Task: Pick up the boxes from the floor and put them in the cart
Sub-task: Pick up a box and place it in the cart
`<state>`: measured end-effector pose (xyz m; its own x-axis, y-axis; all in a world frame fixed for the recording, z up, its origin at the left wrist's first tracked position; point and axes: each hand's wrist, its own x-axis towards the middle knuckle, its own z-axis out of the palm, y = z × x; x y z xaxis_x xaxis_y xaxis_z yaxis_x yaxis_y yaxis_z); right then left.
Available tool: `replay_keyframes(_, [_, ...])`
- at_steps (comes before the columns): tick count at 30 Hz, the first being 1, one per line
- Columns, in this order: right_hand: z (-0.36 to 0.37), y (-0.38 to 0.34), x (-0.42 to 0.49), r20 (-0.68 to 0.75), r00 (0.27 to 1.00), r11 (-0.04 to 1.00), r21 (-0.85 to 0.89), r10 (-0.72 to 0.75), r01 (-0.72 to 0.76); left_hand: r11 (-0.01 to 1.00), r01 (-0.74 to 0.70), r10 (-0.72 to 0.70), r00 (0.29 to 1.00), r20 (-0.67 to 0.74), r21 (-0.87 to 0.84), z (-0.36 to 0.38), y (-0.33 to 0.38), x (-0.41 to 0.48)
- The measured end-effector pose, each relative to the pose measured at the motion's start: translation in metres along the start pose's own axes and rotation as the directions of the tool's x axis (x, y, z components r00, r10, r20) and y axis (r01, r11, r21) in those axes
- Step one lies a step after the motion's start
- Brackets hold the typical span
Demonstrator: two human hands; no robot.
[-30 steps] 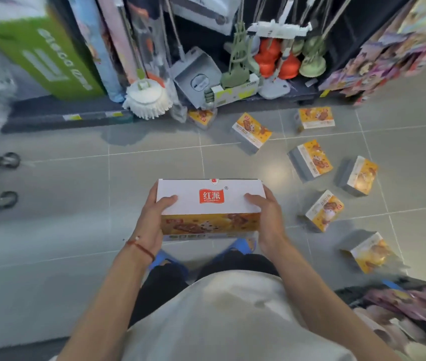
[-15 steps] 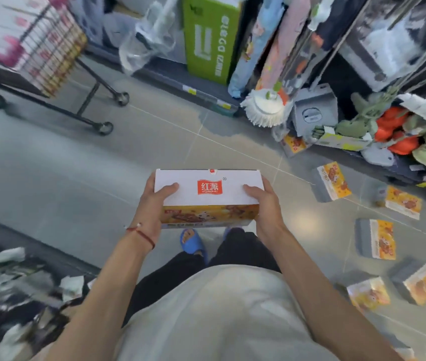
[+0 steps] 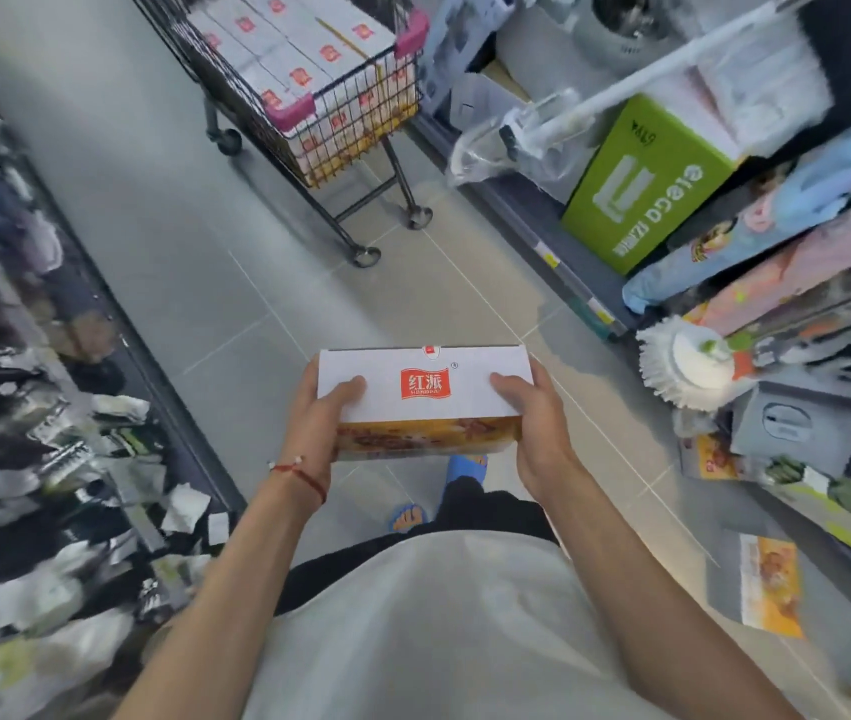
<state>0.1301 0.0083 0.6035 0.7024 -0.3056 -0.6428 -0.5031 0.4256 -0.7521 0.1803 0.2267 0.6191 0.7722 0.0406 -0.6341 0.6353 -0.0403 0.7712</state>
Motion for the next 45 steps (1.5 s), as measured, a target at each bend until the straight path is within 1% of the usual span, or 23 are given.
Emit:
replay_keyframes(6, [0.024, -0.051, 0.056, 0.113, 0.994, 0.994, -0.102, -0.012, 0.024, 0.997, -0.028, 0.021, 0.993, -0.116, -0.066, 0.016, 0.035, 0.024])
replay_keyframes(12, [0.067, -0.085, 0.101, 0.195, 0.981, 0.981, -0.189, 0.004, 0.034, 0.989, -0.038, 0.005, 0.976, -0.219, -0.146, 0.008, 0.066, 0.065])
replay_keyframes(17, [0.122, -0.109, 0.141, 0.195, 0.981, 0.975, -0.217, 0.002, 0.041, 0.984, -0.048, 0.004, 0.969, -0.247, -0.174, -0.008, 0.101, 0.121])
replay_keyframes(22, [0.191, -0.135, 0.187, 0.161, 0.987, 0.970, -0.235, -0.030, 0.068, 0.979, -0.054, 0.011, 0.977, -0.214, -0.197, -0.039, 0.155, 0.194])
replay_keyframes(27, [0.276, -0.161, 0.222, 0.122, 0.990, 0.975, -0.201, -0.070, 0.094, 0.980, -0.057, 0.024, 0.986, -0.168, -0.192, -0.088, 0.222, 0.258])
replay_keyframes(33, [0.374, -0.198, 0.270, 0.104, 0.991, 0.986, -0.136, -0.084, 0.098, 0.982, -0.072, 0.037, 0.979, -0.201, -0.174, -0.139, 0.302, 0.333])
replay_keyframes(36, [0.412, -0.217, 0.300, 0.077, 0.992, 0.990, -0.091, -0.104, 0.111, 0.979, -0.120, 0.083, 0.972, -0.220, -0.164, -0.153, 0.338, 0.373])
replay_keyframes(41, [0.471, -0.248, 0.360, 0.038, 0.988, 0.989, 0.029, -0.149, 0.148, 0.972, -0.226, 0.209, 0.956, -0.206, -0.062, -0.168, 0.404, 0.450])
replay_keyframes(43, [0.495, -0.262, 0.385, 0.020, 0.988, 0.984, 0.096, -0.156, 0.153, 0.966, -0.253, 0.238, 0.948, -0.209, -0.048, -0.173, 0.434, 0.482])
replay_keyframes(45, [0.517, -0.275, 0.408, 0.002, 0.988, 0.981, 0.122, -0.153, 0.151, 0.967, -0.253, 0.243, 0.953, -0.181, -0.032, -0.176, 0.462, 0.515])
